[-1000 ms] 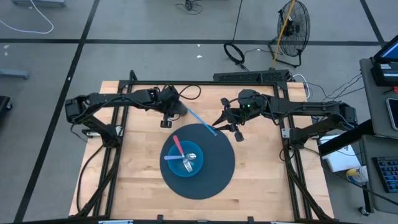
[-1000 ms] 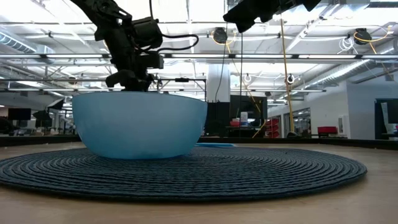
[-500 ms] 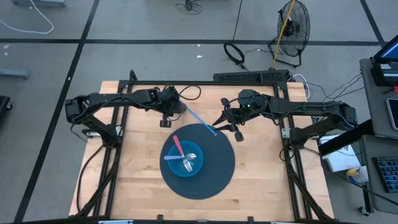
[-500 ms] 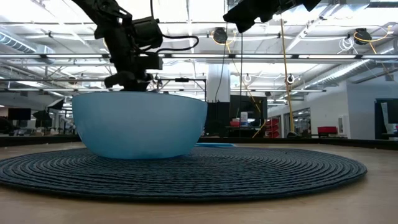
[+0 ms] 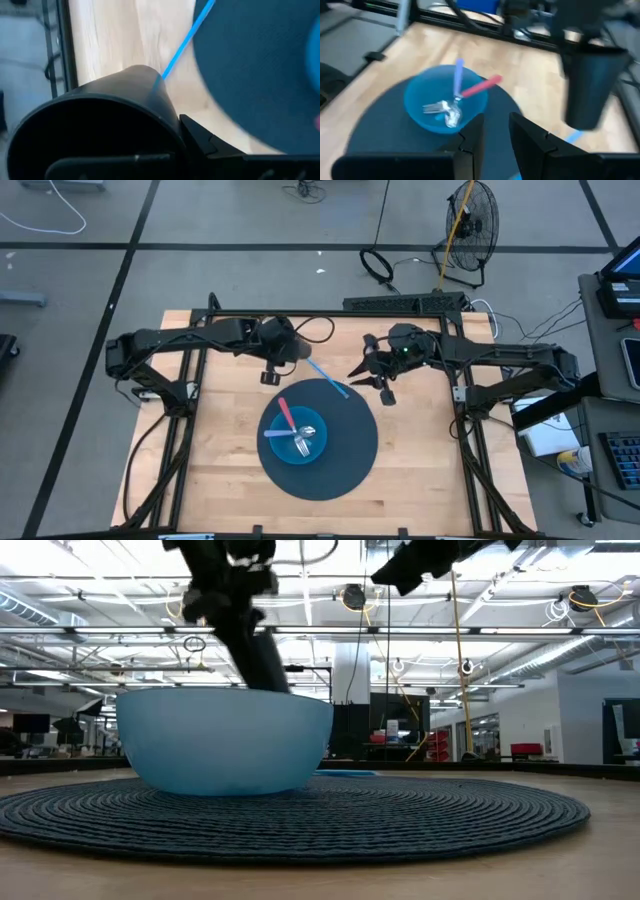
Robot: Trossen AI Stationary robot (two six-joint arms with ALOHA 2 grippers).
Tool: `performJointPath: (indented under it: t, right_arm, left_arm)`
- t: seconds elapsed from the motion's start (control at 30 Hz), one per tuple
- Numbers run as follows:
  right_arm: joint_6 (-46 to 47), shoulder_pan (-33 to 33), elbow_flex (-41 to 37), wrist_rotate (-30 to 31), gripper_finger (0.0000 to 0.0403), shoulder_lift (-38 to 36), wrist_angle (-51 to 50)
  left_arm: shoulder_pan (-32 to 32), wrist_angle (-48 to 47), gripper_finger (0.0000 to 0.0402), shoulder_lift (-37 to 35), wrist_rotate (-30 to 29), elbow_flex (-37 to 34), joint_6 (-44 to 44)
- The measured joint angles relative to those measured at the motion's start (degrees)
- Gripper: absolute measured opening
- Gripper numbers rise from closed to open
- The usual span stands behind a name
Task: Pick & Place Utensil
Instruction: Put the black cup to the right of the blue bowl on the blue mat
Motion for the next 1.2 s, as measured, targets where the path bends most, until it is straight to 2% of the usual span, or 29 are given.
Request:
performJointPath:
  t: [0.33,0.57,0.67,0.83,1.0,1.2]
  right_arm:
    - [4.2,1.7,0.0,12.2,0.0086,-7.5,-11.2]
    - [7.8,5.5,0.0,21.6,0.0086,-12.2,-17.7]
    - [9.2,7.2,0.0,24.4,0.0086,-13.6,-19.4]
    - [10.7,9.7,0.0,27.7,0.0086,-14.9,-20.7]
    - [11.0,11.1,0.0,27.8,0.0086,-14.9,-20.7]
    - [12.1,11.9,0.0,30.3,0.0086,-14.8,-20.7]
  left_arm:
    - [-7.2,-3.8,0.0009,0.0,2.5,11.0,0.3]
    - [-12.4,-3.2,0.0016,0.0,3.4,12.6,-1.3]
    - [-15.2,-2.5,0.0007,0.0,3.6,12.6,-2.2]
    - [-20.8,-0.3,0.0016,0.0,3.6,12.6,-4.2]
    - [-26.5,0.6,0.0006,0.1,3.6,12.6,-6.3]
    - [-33.1,5.6,0.0015,0.6,4.5,12.6,-7.9]
